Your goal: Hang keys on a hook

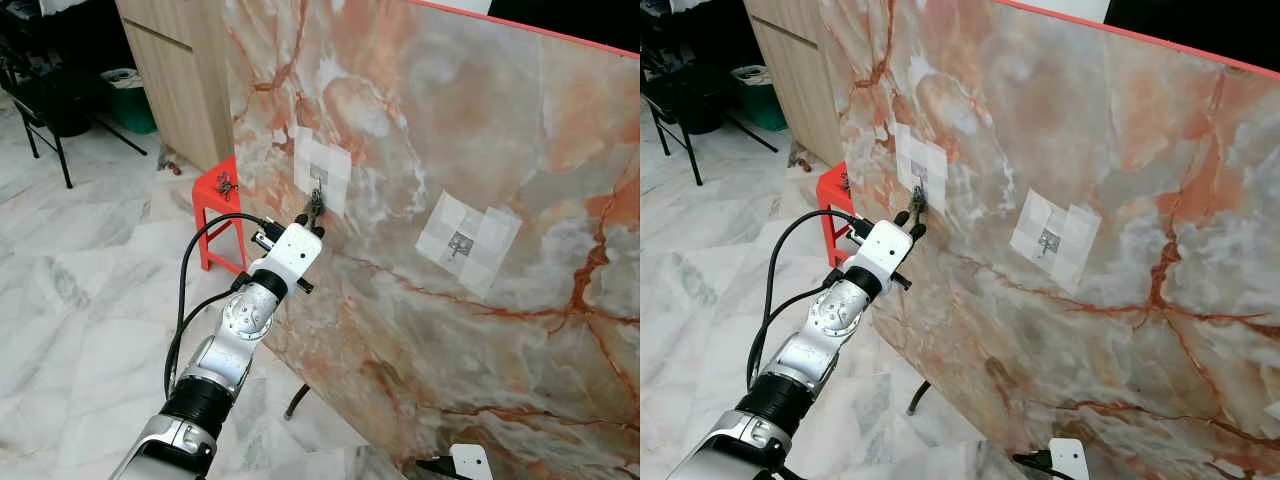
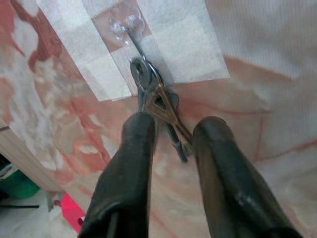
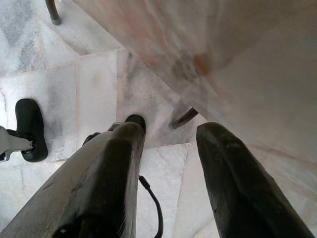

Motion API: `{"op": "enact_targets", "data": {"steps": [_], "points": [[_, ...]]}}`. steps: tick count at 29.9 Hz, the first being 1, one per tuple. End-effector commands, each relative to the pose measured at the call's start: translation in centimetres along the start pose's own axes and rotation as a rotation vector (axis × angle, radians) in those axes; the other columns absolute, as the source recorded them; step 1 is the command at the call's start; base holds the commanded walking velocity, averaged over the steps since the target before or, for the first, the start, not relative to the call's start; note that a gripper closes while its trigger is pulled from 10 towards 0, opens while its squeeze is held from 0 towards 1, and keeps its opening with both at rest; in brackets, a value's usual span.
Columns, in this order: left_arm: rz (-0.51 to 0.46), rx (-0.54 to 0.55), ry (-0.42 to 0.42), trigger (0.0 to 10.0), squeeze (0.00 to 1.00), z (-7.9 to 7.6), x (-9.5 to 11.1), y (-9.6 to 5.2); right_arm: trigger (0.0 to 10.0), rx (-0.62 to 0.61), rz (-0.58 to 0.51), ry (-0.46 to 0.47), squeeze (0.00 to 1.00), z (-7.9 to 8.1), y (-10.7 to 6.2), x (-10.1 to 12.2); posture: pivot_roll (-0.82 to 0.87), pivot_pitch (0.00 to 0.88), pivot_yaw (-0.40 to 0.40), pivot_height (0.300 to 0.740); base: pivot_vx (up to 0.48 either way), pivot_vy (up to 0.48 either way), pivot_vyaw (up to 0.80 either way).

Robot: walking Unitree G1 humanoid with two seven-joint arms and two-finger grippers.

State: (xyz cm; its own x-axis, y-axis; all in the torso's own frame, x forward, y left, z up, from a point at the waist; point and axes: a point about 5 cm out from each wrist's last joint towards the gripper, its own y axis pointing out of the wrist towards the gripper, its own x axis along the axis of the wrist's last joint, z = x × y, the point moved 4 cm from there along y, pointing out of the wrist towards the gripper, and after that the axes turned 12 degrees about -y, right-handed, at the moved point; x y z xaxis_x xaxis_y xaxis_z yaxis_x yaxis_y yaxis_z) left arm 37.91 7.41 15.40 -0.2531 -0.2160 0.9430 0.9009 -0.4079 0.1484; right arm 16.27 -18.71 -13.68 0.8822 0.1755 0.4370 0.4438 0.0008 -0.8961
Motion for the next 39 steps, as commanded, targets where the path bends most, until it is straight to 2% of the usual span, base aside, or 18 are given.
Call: {"op": "enact_targets", "data": {"steps": [1,9,15,16,19,20,21,22,23,26,27,28,29,30,32,35,36,39], "points": [[-0.043,0.003,0.027,10.0,1.00,0.1,1.0,0.0,10.0,-0.008,0.006,0.006,0.00,-0.3,0.0,-0.2,-0.07,0.034,-0.085,0.740,0.000,0.000,0.00],[-0.050,0.012,0.032,10.0,1.00,0.5,1.1,-0.7,10.0,-0.008,0.006,0.008,0.00,-0.2,0.0,-0.2,-0.07,0.037,-0.083,0.740,0.000,0.000,0.00],[-0.036,0.079,0.002,10.0,1.00,2.2,0.3,-3.0,10.0,-0.007,0.009,0.008,0.00,-0.2,-0.1,-0.3,-0.06,0.039,-0.084,0.740,0.000,0.000,0.00],[-0.032,0.111,0.009,10.0,1.00,2.9,0.0,-4.0,10.0,-0.007,0.009,0.007,0.00,-0.3,-0.1,-0.3,-0.06,0.042,-0.088,0.740,0.000,0.000,0.00],[-0.029,0.129,0.016,10.0,1.00,3.3,-0.3,-4.8,10.0,-0.008,0.010,0.004,0.00,-0.3,-0.1,-0.3,-0.05,0.042,-0.089,0.740,0.000,0.000,0.00],[-0.004,0.141,0.004,10.0,0.16,3.4,-1.1,-5.9,10.0,-0.007,0.011,-0.001,0.00,-0.3,-0.1,-0.3,-0.05,0.042,-0.091,0.740,0.000,0.000,0.00],[-0.004,0.141,0.004,10.0,0.16,3.4,-1.1,-5.9,10.0,-0.007,0.011,-0.001,0.00,-0.3,-0.1,-0.3,-0.05,0.042,-0.091,0.740,0.000,0.000,0.00],[0.033,0.148,-0.007,10.0,0.00,3.4,-2.2,-6.7,10.0,-0.006,0.011,-0.003,0.00,-0.4,-0.1,-0.3,-0.05,0.042,-0.093,0.740,0.000,0.000,0.00],[0.093,0.170,-0.040,10.0,0.00,3.5,-3.8,-7.8,10.0,-0.005,0.011,-0.005,0.00,-0.4,-0.1,-0.3,-0.05,0.040,-0.092,0.740,0.000,0.000,0.00],[0.196,0.263,-0.165,10.0,0.00,4.2,-7.0,-9.0,10.0,-0.007,0.010,-0.007,0.00,-0.5,-0.1,-0.2,-0.05,0.033,-0.093,0.740,0.000,0.000,0.00],[0.196,0.263,-0.165,10.0,0.00,4.2,-7.0,-9.0,10.0,-0.007,0.010,-0.007,0.00,-0.5,-0.1,-0.2,-0.05,0.033,-0.093,0.740,0.000,0.000,0.00],[0.245,0.294,-0.218,10.0,0.00,4.3,-8.3,-9.5,10.0,-0.011,0.010,-0.005,0.00,-0.5,-0.1,-0.2,-0.05,0.032,-0.092,0.740,0.000,0.000,0.00],[0.331,0.356,-0.294,10.0,0.00,4.7,-10.6,-10.6,10.0,-0.023,0.012,0.008,0.00,-0.6,-0.1,-0.3,-0.05,0.026,-0.089,0.740,0.000,0.000,0.00],[0.377,0.379,-0.318,10.0,0.00,4.8,-11.7,-11.1,10.0,-0.026,0.012,0.012,0.00,-0.6,-0.1,-0.3,-0.05,0.025,-0.089,0.740,0.000,0.000,0.00],[0.460,0.398,-0.313,10.0,0.00,4.9,-13.5,-12.2,10.0,-0.027,0.012,0.012,0.00,-0.6,-0.1,-0.2,-0.05,0.021,-0.086,0.740,0.000,0.000,0.00],[0.667,0.377,-0.252,10.0,0.00,4.0,-17.4,-15.4,10.0,-0.027,0.013,0.014,0.00,-0.5,0.0,-0.2,-0.06,0.005,-0.073,0.740,0.000,0.000,0.00],[0.699,0.371,-0.235,10.0,0.00,3.8,-18.0,-16.1,10.0,-0.027,0.014,0.013,0.00,-0.4,0.0,-0.3,-0.06,0.005,-0.073,0.740,0.000,0.000,0.00],[0.880,0.379,-0.307,10.0,0.00,1.9,-21.0,-19.7,10.0,-0.029,0.014,0.022,0.00,-0.3,0.0,-0.3,-0.07,0.000,-0.061,0.740,0.000,0.000,0.00]]}}
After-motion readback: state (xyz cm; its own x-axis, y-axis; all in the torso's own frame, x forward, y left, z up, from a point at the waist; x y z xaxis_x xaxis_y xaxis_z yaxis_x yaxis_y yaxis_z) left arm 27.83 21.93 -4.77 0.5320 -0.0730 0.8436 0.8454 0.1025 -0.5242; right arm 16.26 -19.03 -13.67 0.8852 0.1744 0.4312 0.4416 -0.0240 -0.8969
